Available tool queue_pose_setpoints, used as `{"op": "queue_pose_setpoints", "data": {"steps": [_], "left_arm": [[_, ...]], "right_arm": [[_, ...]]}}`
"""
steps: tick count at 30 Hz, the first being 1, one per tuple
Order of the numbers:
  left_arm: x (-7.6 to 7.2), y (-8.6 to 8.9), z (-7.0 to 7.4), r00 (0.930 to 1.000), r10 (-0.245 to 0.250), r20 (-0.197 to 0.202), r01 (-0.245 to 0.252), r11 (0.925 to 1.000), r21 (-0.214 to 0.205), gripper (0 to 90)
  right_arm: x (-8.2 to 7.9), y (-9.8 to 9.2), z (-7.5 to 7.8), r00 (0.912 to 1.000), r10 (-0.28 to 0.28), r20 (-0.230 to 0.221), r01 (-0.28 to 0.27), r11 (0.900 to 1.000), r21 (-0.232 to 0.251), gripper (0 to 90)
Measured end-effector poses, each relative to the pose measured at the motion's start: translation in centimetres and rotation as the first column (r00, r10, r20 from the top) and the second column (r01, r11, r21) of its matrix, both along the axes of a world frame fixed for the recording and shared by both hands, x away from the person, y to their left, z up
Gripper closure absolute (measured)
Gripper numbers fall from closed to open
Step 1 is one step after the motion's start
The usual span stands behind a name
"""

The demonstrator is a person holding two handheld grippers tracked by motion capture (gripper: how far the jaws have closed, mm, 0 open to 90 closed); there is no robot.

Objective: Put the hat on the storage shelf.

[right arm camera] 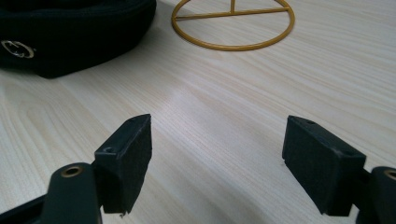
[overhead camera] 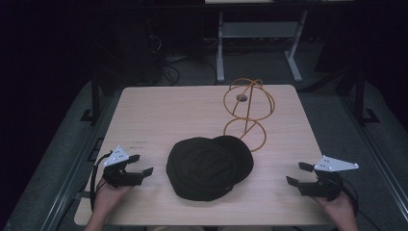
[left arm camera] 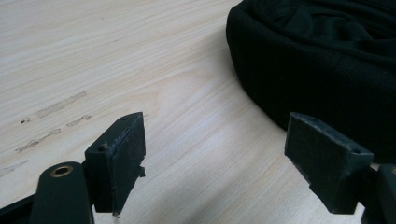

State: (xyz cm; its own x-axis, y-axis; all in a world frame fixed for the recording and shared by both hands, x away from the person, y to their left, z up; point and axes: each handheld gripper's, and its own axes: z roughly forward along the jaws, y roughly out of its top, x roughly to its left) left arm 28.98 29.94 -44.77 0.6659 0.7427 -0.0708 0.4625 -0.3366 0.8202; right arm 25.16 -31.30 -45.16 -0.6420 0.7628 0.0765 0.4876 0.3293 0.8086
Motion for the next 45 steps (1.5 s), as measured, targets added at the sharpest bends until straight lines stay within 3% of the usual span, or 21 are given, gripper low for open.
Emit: {"op": "queue_pose_setpoints", "data": {"steps": [5, 18, 28, 31, 40, 45], "left_arm": [[0.0, 0.1, 0.0, 1.0000, 0.004, -0.002, -0.004, 1.0000, 0.006, 20.0], [-0.2, 0.0, 0.1, 1.0000, -0.005, -0.004, 0.005, 1.0000, 0.008, 20.0], [-0.1, 0.0, 0.0, 1.0000, 0.002, -0.008, -0.002, 1.0000, 0.004, 20.0], [-0.1, 0.1, 0.1, 1.0000, 0.003, -0.005, -0.003, 1.0000, 0.009, 20.0], [-0.2, 0.1, 0.1, 0.9999, 0.015, -0.002, -0.015, 0.9999, 0.004, 20.0], [-0.2, 0.3, 0.2, 0.9999, 0.016, 0.005, -0.016, 0.9999, 0.001, 20.0]], "right_arm": [[0.0, 0.2, -0.1, 0.9998, 0.012, -0.013, -0.012, 0.9999, 0.005, 23.7], [-0.4, 1.9, 0.7, 0.9985, 0.054, 0.008, -0.054, 0.9985, 0.005, 21.6], [-0.6, 3.9, 1.7, 0.9949, 0.097, 0.029, -0.095, 0.9942, -0.050, 20.9], [-0.7, 4.1, 2.3, 0.9936, 0.104, 0.044, -0.102, 0.9939, -0.040, 21.6], [-0.5, 6.4, 4.9, 0.9804, 0.186, 0.064, -0.186, 0.9825, -0.011, 21.4], [-0.1, 9.3, 5.8, 0.9616, 0.269, 0.054, -0.268, 0.9631, -0.029, 21.4]]}}
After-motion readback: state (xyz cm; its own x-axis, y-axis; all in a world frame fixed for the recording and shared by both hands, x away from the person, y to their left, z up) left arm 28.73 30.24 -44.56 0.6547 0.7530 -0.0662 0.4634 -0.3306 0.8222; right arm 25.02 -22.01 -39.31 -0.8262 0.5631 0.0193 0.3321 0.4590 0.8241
